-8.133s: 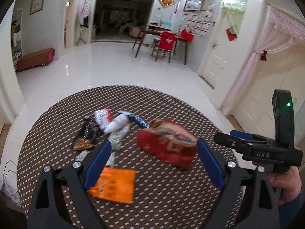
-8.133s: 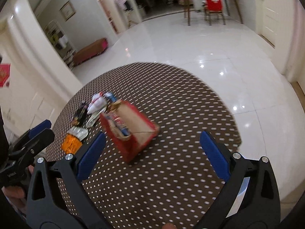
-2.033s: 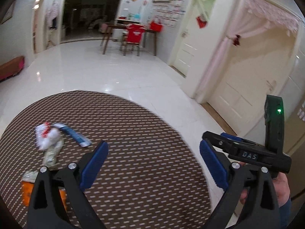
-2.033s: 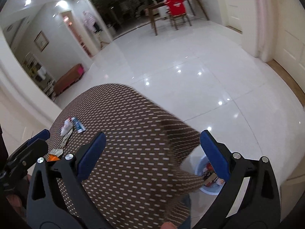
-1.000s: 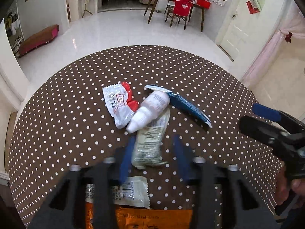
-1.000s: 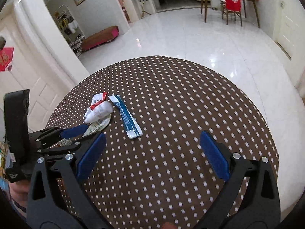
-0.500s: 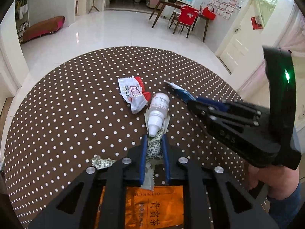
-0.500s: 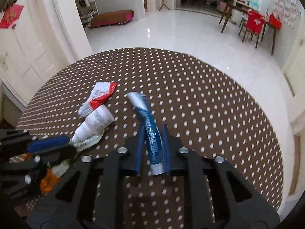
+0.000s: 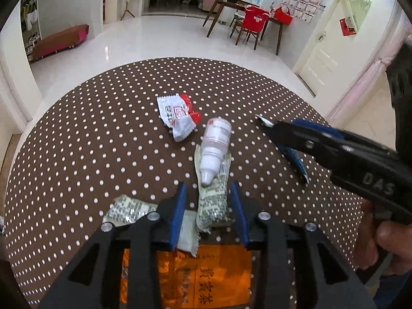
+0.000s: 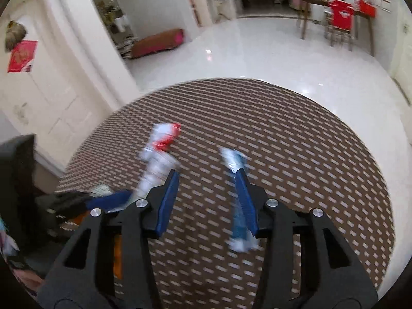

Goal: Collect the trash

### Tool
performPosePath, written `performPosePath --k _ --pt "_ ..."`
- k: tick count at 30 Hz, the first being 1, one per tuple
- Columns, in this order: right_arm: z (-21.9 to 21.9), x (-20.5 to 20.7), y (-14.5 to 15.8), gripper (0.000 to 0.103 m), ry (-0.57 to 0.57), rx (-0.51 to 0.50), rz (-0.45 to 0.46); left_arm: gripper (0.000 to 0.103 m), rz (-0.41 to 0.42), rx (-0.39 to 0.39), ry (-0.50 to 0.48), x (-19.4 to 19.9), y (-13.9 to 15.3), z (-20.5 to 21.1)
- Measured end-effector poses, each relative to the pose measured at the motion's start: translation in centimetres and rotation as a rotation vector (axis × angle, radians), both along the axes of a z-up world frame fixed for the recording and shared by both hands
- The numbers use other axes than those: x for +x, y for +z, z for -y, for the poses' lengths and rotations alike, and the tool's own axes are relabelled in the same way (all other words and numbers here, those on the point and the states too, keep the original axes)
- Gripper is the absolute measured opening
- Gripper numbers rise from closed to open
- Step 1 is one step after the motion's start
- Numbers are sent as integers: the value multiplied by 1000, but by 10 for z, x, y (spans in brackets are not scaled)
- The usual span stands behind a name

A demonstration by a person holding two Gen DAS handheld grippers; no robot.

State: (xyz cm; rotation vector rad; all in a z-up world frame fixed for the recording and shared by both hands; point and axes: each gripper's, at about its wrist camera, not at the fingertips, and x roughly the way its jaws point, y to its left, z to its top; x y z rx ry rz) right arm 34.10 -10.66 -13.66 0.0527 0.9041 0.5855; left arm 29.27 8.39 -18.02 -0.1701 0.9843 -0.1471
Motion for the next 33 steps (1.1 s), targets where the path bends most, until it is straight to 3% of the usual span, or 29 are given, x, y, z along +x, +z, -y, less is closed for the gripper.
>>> performPosePath --k 3,5,7,11,14,17,22,33 --pt "-29 7 -3 45 76 20 -42 35 -1 -3 -3 13 5 0" --pt "-46 14 -15 34 96 10 -97 35 3 -5 -8 20 6 -2" --pt "-59 19 -28 30 109 -6 -144 35 5 -13 -9 25 6 -2" --pt "-61 11 -25 28 98 2 -119 35 10 -2 -19 21 6 -2" --pt "-36 2 -14 27 50 66 -92 34 13 21 -32 15 6 2" --pt "-5 -4 -2 27 -13 99 -60 18 2 2 -51 16 6 7" --pt "42 -19 13 27 -93 137 -34 7 1 -18 -62 17 10 16" --pt "160 -48 20 27 -287 191 -21 7 84 -67 -154 7 51 77"
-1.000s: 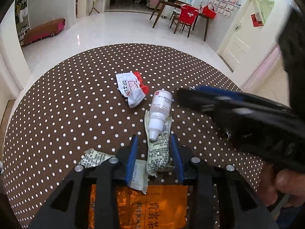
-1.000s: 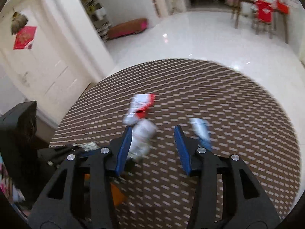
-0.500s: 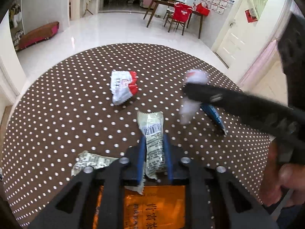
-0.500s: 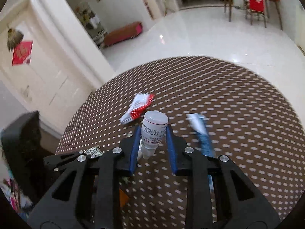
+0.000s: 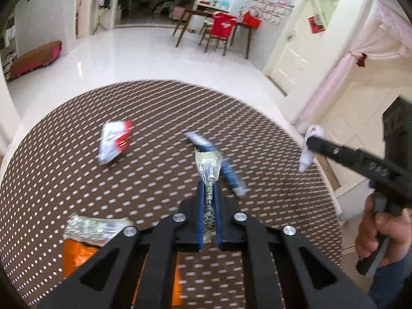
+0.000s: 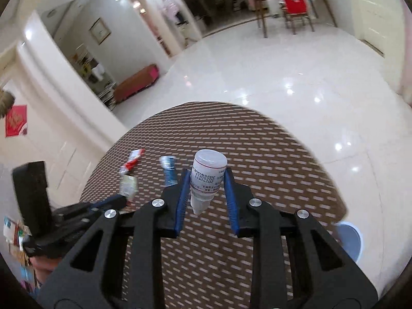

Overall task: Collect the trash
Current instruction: 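Carry the bottle and packet to the blue bin and open both tools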

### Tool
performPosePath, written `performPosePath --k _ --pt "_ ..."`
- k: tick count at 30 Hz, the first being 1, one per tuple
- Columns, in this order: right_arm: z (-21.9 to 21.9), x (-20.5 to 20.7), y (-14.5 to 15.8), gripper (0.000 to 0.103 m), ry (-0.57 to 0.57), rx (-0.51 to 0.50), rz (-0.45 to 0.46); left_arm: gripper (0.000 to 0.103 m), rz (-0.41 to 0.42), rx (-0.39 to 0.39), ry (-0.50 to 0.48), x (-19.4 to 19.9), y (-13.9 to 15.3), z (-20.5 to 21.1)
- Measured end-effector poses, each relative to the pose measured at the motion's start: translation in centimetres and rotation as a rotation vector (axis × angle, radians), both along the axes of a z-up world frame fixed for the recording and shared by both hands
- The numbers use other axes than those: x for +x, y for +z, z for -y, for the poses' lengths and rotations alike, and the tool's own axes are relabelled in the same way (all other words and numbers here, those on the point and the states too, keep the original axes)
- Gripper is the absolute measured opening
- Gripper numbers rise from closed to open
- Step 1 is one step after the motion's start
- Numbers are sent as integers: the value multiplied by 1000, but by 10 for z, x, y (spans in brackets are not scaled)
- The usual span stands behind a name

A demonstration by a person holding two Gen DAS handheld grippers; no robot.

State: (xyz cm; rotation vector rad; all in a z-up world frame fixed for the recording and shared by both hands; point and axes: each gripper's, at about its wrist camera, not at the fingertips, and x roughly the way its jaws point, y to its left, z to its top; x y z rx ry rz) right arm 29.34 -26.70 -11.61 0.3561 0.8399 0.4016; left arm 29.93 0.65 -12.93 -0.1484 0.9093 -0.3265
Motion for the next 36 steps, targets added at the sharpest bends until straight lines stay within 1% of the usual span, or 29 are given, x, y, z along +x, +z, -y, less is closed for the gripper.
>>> performPosePath --k 4,7,13,16,18,21,24,29,30,31,32,33,35,36 --pt "52 -17 -1 27 -97 11 -2 7 30 -10 -61 -1 15 36" --pt "90 -30 -4 27 -167 17 -4 7 43 -15 -115 -1 21 63" --pt "161 -58 -20 27 -307 26 -39 7 51 -21 -242 -3 25 134" --pt "190 -69 -38 27 -369 26 -86 7 47 -17 -309 -4 22 173" --pt "206 -78 -53 27 -403 33 -117 7 45 -15 -339 -3 21 188" --pt "230 -76 -73 27 -444 42 -167 7 34 -10 -385 -1 17 215" --pt "245 -79 -94 27 -467 53 -214 7 16 -2 -430 0 10 244" --pt "267 -85 -120 28 -479 67 -274 7 -26 12 -491 2 -6 276" --pt "270 -85 -126 34 -476 75 -291 7 -34 13 -499 1 -9 277" --pt "272 -85 -131 63 -480 81 -307 7 -45 14 -511 1 -13 284" --pt "276 -85 -134 73 -495 83 -316 7 -53 18 -522 0 -17 290" --pt "280 -89 -136 77 -516 88 -319 7 -57 21 -529 -2 -20 293" --pt "292 -96 -138 77 -548 111 -319 7 -72 27 -548 -2 -27 302" --pt "294 -97 -137 80 -556 112 -318 7 -77 29 -554 -3 -29 302"
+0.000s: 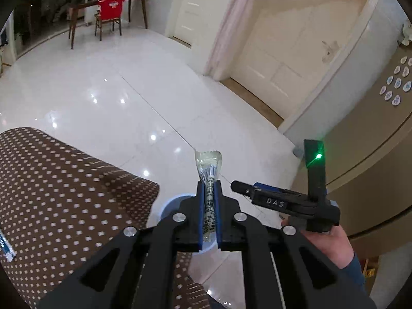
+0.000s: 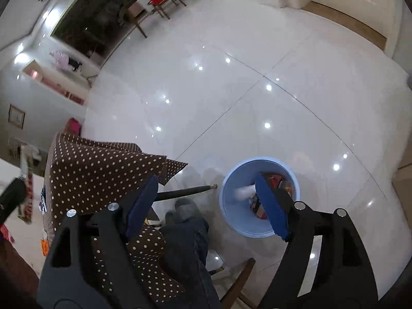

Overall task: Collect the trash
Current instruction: 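Carry the bottle and packet to the blue bin and open both tools, then move both open tools back over the table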

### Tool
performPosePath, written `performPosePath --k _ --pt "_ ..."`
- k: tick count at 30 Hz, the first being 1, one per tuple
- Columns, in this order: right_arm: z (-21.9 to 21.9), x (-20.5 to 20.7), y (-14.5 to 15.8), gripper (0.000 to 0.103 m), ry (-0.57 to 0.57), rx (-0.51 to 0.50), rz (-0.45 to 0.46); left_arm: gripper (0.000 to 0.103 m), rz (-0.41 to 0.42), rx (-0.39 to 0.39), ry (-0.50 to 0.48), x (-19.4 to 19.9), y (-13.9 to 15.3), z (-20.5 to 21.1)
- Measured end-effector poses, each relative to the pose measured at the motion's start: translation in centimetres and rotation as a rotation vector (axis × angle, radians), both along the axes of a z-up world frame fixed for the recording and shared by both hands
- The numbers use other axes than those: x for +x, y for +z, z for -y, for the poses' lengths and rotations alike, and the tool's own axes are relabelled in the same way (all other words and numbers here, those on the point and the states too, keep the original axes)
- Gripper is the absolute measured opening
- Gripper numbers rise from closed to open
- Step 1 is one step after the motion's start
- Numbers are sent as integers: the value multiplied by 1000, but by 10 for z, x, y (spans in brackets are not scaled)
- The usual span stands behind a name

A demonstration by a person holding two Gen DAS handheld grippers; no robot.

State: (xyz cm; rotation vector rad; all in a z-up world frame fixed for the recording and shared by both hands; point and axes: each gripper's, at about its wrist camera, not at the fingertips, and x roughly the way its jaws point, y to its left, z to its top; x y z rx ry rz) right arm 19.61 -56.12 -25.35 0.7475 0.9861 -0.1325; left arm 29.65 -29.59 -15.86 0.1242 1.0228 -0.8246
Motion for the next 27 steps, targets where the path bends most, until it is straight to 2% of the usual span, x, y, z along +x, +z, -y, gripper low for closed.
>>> performPosePath --k 3,9,10,11,12,13,20,27 --pt "17 -11 1 86 -38 -5 8 7 -23 23 -24 1 -13 13" --pt "26 -26 11 90 -79 -21 39 10 -76 71 -68 3 -37 29" --pt "24 -28 12 91 -82 -23 44 21 -90 91 -76 6 -42 33" --pt "24 -29 15 91 -84 -26 50 45 -92 106 -72 4 -45 33" --pt "24 -31 18 93 -85 -30 55 59 -87 112 -62 3 -46 31" --pt "24 -31 21 94 -86 -35 61 78 -64 114 -35 3 -44 28" --pt "10 -27 39 97 -88 -65 74 88 3 84 47 5 -21 1" --pt "-16 -20 60 97 -53 -97 97 91 65 33 106 -1 10 -35"
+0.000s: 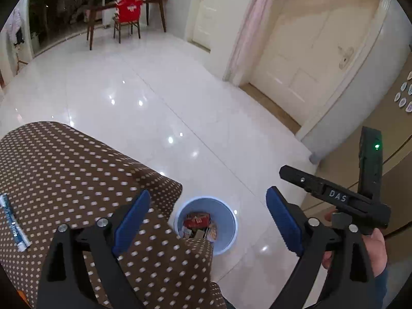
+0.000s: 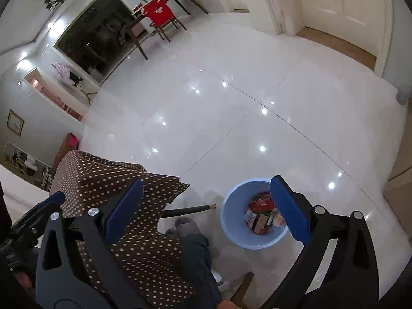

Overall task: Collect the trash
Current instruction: 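Move both open tools back over the table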

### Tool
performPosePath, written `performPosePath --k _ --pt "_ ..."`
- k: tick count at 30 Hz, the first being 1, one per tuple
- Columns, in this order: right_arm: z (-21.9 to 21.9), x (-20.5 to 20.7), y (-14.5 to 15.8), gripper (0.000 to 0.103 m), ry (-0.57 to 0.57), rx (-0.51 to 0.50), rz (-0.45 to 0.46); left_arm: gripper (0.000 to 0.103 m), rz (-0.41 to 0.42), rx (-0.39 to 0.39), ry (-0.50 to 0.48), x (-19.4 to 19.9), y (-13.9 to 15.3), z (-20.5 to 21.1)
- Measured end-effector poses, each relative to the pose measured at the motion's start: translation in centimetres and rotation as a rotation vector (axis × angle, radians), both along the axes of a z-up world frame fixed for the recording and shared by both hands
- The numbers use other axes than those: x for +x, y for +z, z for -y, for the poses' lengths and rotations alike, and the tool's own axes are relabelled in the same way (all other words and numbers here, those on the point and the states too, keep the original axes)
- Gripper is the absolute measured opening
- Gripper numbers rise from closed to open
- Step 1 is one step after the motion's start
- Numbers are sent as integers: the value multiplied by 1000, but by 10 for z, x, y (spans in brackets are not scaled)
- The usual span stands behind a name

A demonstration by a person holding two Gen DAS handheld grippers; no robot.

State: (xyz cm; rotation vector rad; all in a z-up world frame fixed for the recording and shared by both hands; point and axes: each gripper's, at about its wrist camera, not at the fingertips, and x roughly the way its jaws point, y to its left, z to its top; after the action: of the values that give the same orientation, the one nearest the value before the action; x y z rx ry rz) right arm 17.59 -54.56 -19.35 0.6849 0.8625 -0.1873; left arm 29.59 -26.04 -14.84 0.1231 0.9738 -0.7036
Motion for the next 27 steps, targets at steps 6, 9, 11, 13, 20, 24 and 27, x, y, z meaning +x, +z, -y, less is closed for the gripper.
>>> performPosePath --k 6,9,11,13,20,24,27 --pt "-27 10 22 97 52 -30 32 92 54 -43 32 -8 25 -32" --pt "-43 17 31 97 80 -42 44 92 68 -63 57 -10 32 -50" --pt "-51 22 36 97 100 -48 52 92 71 -74 74 -10 35 -61" --pt "-65 28 43 97 127 -60 58 92 76 -87 93 -10 38 -74" --pt "-108 46 63 97 214 -88 89 92 94 -117 180 -9 44 -127" --pt "-135 58 72 97 263 -104 98 92 100 -134 242 -8 46 -162" --pt "-156 64 78 97 300 -116 104 92 108 -141 283 -8 47 -189"
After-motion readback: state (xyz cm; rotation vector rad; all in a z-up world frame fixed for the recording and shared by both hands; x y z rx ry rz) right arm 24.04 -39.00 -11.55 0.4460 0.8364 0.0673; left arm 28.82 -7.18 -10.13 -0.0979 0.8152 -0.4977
